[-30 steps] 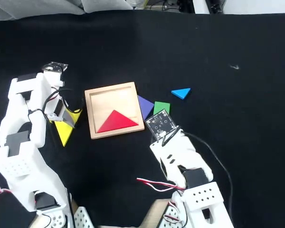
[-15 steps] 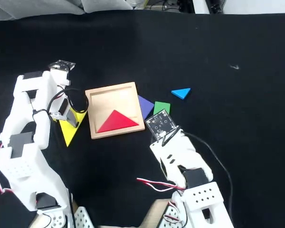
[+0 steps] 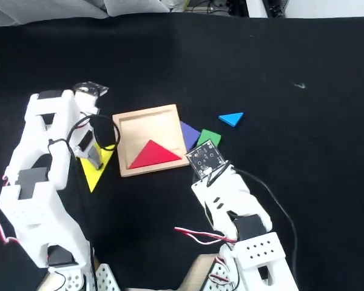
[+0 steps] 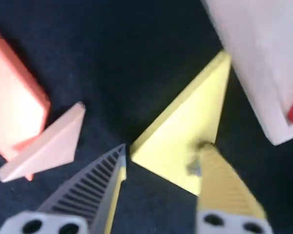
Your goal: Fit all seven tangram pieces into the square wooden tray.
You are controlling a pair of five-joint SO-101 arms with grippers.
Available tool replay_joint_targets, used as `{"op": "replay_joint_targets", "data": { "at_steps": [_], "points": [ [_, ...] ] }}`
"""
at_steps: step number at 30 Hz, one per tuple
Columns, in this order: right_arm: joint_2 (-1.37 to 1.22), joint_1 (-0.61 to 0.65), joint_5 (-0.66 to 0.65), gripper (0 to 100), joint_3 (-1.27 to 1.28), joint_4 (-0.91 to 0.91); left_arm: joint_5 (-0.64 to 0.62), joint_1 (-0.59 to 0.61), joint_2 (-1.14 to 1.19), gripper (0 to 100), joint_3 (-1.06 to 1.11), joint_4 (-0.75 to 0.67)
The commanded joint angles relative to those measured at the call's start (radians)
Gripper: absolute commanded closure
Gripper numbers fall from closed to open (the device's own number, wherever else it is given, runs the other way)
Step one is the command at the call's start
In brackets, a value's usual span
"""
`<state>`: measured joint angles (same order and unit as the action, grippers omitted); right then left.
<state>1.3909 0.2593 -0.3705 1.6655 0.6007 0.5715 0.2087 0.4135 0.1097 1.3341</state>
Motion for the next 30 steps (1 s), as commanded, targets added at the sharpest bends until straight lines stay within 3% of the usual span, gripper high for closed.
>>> {"op": "replay_joint_targets", "data": {
  "at_steps": [1, 9, 17, 23, 30],
  "points": [
    [0.019, -0.005, -0.009, 98.6, -0.007, -0.005, 0.014, -0.07, -0.006, 88, 0.015, 0.017],
    [0.019, -0.005, -0.009, 98.6, -0.007, -0.005, 0.012, -0.101, -0.028, 92, 0.01, 0.101],
    [0.019, -0.006, -0.009, 98.6, -0.007, -0.005, 0.021, -0.085, -0.255, 91, 0.054, 0.118],
    [0.019, -0.006, -0.009, 98.6, -0.007, -0.005, 0.072, -0.001, -0.252, 72, 0.081, 0.026],
    [0.019, -0.006, -0.009, 98.6, -0.007, -0.005, 0.028, 0.01, -0.107, 73, 0.081, -0.075]
  ]
}}
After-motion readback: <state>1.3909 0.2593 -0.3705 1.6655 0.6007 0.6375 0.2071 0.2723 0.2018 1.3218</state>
